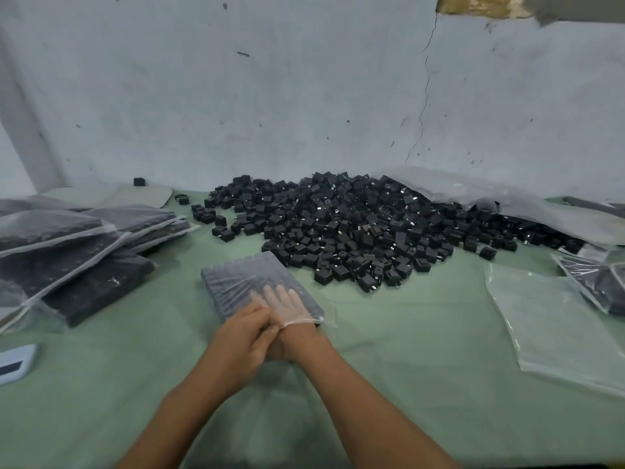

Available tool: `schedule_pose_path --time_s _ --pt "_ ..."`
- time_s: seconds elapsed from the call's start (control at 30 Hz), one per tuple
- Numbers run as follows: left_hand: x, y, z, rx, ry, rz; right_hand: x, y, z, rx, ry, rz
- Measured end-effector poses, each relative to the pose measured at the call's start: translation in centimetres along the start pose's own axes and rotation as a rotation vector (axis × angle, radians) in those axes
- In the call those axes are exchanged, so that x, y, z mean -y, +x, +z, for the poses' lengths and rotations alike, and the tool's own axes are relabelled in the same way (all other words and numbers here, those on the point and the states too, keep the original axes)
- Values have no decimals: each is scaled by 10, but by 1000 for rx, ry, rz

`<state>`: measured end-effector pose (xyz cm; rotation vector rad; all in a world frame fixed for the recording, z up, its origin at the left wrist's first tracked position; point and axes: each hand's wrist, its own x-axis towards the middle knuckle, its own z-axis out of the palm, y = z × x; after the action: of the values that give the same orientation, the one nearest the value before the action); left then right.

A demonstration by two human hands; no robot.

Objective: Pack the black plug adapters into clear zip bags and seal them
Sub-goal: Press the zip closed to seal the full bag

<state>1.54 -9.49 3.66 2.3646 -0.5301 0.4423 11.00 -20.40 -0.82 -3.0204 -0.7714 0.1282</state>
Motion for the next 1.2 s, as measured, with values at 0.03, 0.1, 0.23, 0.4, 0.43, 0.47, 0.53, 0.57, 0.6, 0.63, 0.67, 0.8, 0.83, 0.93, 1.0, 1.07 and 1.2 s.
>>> schedule_pose_path --time_s 0.03,0.1,0.23,0.4,0.43,0.47,0.53,0.57,0.6,0.63,0.67,0.8,0.83,0.93,1.0,1.07,1.2 --pt "0 -1 1 5 -3 5 -1 1 3 -11 -23 3" --pt "1 -2 2 11 -6 8 0 2 8 -29 -29 5" --pt "1 -5 3 22 5 19 1 4 12 -62 -28 28" --pt "3 -4 6 22 24 27 0 2 12 -74 -21 19" --pt "3 -4 6 24 28 28 -1 1 11 -80 -19 18" --pt "3 -4 6 28 33 29 -1 1 11 -83 -18 17" --pt "4 -5 7 35 43 35 -1 1 11 -76 -26 18" --pt "4 -5 7 36 44 36 -1 1 10 -69 -29 18" --pt "5 -5 7 37 43 34 -1 1 9 -61 -28 19" --pt "5 -5 7 39 42 31 -2 2 9 -57 -26 21" --pt "5 -5 7 40 42 28 -1 2 9 -56 -25 22" --pt "8 -5 8 54 43 24 0 -1 9 -73 -26 12" --pt "8 -5 9 61 50 24 1 -3 7 -73 -29 12" --pt "12 -6 9 8 54 -2 7 -11 2 -30 -4 48" --pt "16 -5 7 -60 51 -44 11 -22 2 -8 -11 57" --pt "19 -5 7 -84 59 -41 12 -38 4 -34 27 38" --pt "17 -13 16 -42 52 17 7 -73 6 -123 67 4"
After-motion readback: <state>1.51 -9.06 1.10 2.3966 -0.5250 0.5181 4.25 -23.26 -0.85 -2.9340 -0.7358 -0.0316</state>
